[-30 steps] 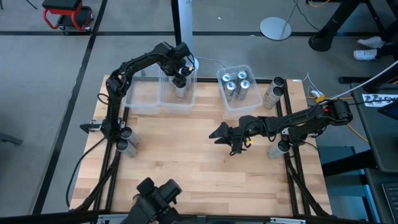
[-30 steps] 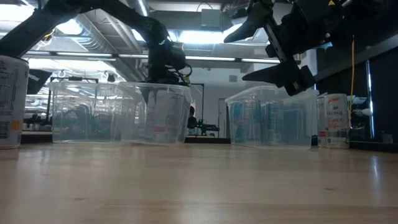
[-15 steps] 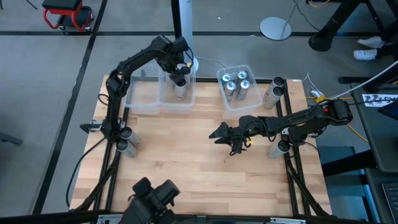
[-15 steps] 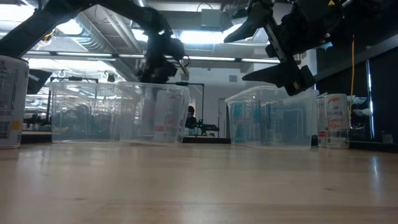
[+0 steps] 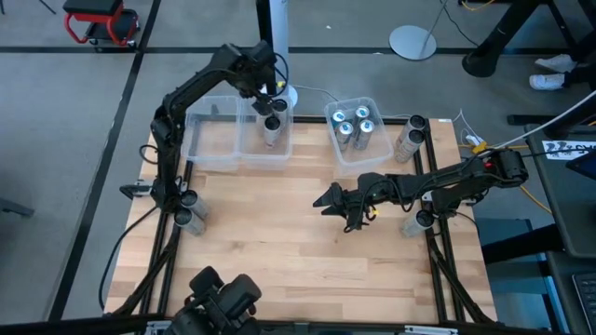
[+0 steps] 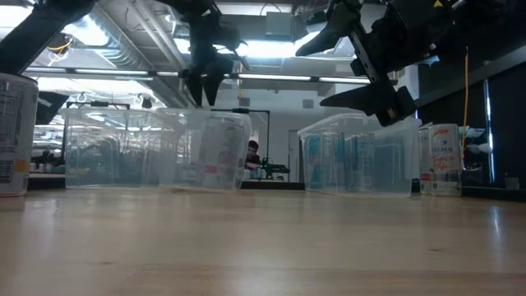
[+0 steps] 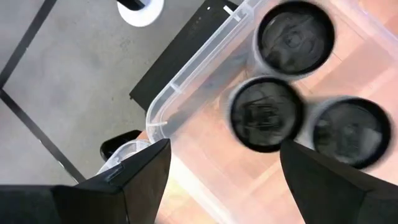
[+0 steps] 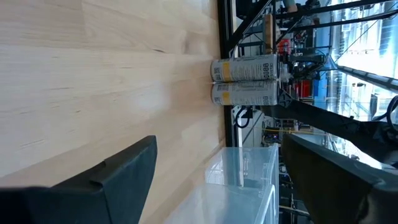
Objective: Sort soda cans
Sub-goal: Put the top right white-pink soda can into the top center transparent bin
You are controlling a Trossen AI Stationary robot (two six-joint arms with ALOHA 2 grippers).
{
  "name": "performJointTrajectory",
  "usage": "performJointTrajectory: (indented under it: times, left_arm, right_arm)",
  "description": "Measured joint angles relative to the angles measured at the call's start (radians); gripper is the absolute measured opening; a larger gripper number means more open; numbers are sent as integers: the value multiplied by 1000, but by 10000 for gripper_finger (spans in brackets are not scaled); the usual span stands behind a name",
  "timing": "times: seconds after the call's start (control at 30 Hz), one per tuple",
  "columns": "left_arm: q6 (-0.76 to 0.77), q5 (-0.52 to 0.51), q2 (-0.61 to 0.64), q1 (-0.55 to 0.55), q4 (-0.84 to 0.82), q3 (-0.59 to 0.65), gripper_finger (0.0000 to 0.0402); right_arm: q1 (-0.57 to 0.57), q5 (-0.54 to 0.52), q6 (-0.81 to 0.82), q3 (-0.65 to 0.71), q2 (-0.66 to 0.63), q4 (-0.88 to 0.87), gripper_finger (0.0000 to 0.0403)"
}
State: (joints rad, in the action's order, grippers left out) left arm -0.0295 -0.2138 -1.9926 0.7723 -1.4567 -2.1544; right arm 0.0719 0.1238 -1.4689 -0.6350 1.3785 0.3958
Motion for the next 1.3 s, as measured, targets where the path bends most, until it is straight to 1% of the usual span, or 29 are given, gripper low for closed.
performJointTrajectory:
  times: [0.2,0.37,0.43,0.53,0.6,0.7,0.9,1.0,1.1,1.17,1.23,1.3]
  left_arm:
    - [-22,1,13,-9,-15,2,290]
    - [-27,1,69,-35,-28,2,290]
    - [-33,23,101,-58,-26,2,290]
    - [-40,100,157,-108,-4,2,290]
    - [-40,123,190,-149,15,2,290]
    - [-40,134,237,-222,38,2,290]
    - [-59,138,294,-367,130,2,290]
    - [-87,139,293,-418,160,7,290]
    - [-136,174,301,-449,198,63,290]
    - [-158,204,315,-452,213,137,290]
    - [-165,214,346,-445,282,232,290]
    - [-184,227,395,-429,380,349,290]
  right_arm:
    - [0,0,9,0,0,-2,342]
    - [0,-1,7,0,0,-2,342]
    - [0,-3,5,0,0,-3,342]
    - [0,-9,-1,0,0,-3,342]
    - [0,-9,-1,0,0,-3,342]
    - [0,-9,5,0,0,-5,342]
    - [0,-20,163,-1,0,0,342]
    - [0,-87,186,-27,0,-30,342]
    - [0,-200,164,-82,-21,-178,342]
    - [0,-315,113,-144,-50,-297,342]
    - [-5,-451,71,-212,-86,-424,342]
    - [-26,-531,34,-281,-116,-542,342]
